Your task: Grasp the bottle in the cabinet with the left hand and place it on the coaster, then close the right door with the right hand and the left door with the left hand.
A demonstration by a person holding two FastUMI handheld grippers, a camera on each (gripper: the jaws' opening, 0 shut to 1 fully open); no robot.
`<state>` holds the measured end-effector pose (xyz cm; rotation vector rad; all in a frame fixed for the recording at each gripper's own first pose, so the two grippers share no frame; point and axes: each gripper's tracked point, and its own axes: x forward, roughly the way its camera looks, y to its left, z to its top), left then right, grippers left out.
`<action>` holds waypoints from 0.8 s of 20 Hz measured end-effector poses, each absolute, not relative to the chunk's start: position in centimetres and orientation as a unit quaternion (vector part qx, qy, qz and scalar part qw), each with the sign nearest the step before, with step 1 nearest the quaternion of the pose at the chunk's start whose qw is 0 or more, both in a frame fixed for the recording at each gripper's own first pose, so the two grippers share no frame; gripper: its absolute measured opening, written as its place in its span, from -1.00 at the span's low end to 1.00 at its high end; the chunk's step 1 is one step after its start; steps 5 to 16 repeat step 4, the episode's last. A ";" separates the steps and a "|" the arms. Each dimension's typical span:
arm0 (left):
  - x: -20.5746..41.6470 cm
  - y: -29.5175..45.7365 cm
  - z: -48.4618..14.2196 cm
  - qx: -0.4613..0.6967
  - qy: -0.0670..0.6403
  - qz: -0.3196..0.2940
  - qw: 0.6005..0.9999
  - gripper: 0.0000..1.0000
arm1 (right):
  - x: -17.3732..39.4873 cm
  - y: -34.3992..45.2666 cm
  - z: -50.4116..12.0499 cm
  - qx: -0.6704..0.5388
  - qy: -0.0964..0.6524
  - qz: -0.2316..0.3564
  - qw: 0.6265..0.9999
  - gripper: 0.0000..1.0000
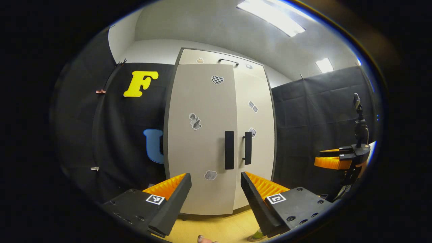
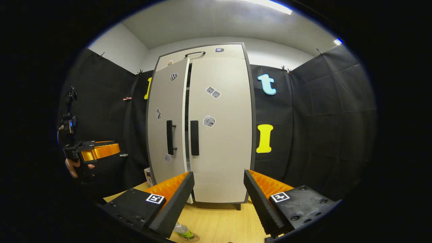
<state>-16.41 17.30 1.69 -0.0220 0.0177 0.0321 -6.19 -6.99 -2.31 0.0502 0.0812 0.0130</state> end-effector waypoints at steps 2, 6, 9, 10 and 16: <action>-16.5 17.2 1.6 -0.010 0.012 0.016 1.000 0.87 | -6.3 -6.9 -2.4 0.022 0.041 0.008 0.999 0.95; -16.7 17.5 1.6 -0.007 0.012 0.019 1.000 0.87 | -6.2 -6.7 -2.4 0.020 0.043 0.011 0.999 0.95; -16.7 17.5 1.6 -0.007 0.012 0.019 1.000 0.87 | -6.2 -6.7 -2.4 0.020 0.043 0.011 0.999 0.95; -16.7 17.5 1.6 -0.007 0.012 0.019 1.000 0.87 | -6.2 -6.7 -2.4 0.020 0.043 0.011 0.999 0.95; -16.7 17.5 1.6 -0.007 0.012 0.019 1.000 0.87 | -6.2 -6.7 -2.4 0.020 0.043 0.011 0.999 0.95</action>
